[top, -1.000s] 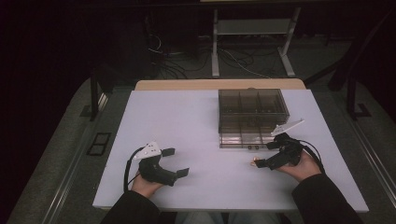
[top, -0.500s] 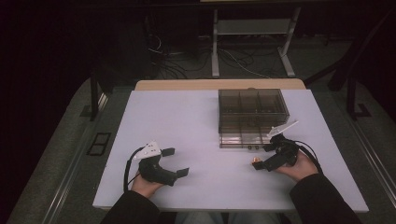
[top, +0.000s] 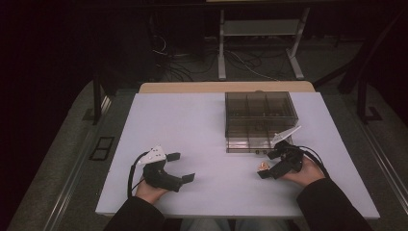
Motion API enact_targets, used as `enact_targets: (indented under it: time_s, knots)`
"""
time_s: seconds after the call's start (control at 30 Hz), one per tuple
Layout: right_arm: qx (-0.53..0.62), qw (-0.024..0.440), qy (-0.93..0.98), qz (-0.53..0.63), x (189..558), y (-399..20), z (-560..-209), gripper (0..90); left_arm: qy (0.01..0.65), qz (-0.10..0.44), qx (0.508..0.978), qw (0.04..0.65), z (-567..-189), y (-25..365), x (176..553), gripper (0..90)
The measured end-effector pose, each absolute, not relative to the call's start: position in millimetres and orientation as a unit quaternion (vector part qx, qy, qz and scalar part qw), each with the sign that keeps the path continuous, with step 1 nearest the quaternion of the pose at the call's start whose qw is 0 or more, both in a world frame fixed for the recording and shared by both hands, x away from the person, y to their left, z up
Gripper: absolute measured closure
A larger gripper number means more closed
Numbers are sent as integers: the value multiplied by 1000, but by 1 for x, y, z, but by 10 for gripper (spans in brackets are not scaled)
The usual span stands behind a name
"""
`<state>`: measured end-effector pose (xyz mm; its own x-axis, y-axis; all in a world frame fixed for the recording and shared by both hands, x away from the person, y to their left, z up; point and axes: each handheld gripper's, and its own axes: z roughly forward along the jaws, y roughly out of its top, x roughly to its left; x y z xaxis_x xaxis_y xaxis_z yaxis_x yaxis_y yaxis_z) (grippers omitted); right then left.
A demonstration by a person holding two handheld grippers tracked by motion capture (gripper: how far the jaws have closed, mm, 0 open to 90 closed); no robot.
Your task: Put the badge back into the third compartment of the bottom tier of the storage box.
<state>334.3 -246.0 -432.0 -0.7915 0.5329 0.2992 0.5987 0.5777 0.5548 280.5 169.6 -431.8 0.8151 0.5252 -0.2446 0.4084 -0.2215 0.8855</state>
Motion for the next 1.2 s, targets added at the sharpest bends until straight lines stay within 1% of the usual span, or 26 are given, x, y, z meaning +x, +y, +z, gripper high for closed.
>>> enact_targets:
  time_s: [0.17,0.2,0.23,0.33,0.37,0.4,0.53,0.57,0.67,0.73,0.8,0.93,1.1,1.2]
  knots:
    - [-311,54,-887,-337,337,-247,-434,7,299,54,780,547,-432,170,281,0]
    - [-310,56,-887,-337,337,-247,-434,51,299,54,780,547,-432,170,281,0]
    - [-307,61,-887,-339,338,-248,-435,57,299,54,780,547,-432,170,281,0]
    - [-307,55,-889,-335,340,-248,-437,58,301,54,779,547,-432,170,281,0]
    - [-308,54,-890,-331,340,-247,-438,71,301,54,779,547,-432,170,281,0]
    - [-305,57,-891,-331,340,-248,-438,146,300,54,779,547,-432,170,280,0]
    - [-299,56,-893,-332,341,-247,-440,166,299,53,779,548,-432,170,281,0]
    - [-297,54,-894,-332,341,-247,-440,216,298,53,780,548,-432,169,281,0]
    - [-291,56,-895,-332,341,-246,-440,257,298,53,780,548,-432,169,281,0]
    - [-287,56,-897,-333,340,-246,-440,311,298,53,780,547,-432,169,281,0]
    - [-286,57,-896,-335,340,-246,-440,335,298,53,780,548,-432,169,281,0]
    - [-287,54,-897,-333,341,-247,-440,412,297,52,780,548,-432,169,281,0]
    - [-290,39,-897,-330,341,-248,-440,543,297,52,780,548,-432,169,281,0]
    - [-292,25,-899,-324,341,-248,-440,660,297,51,780,548,-432,169,281,0]
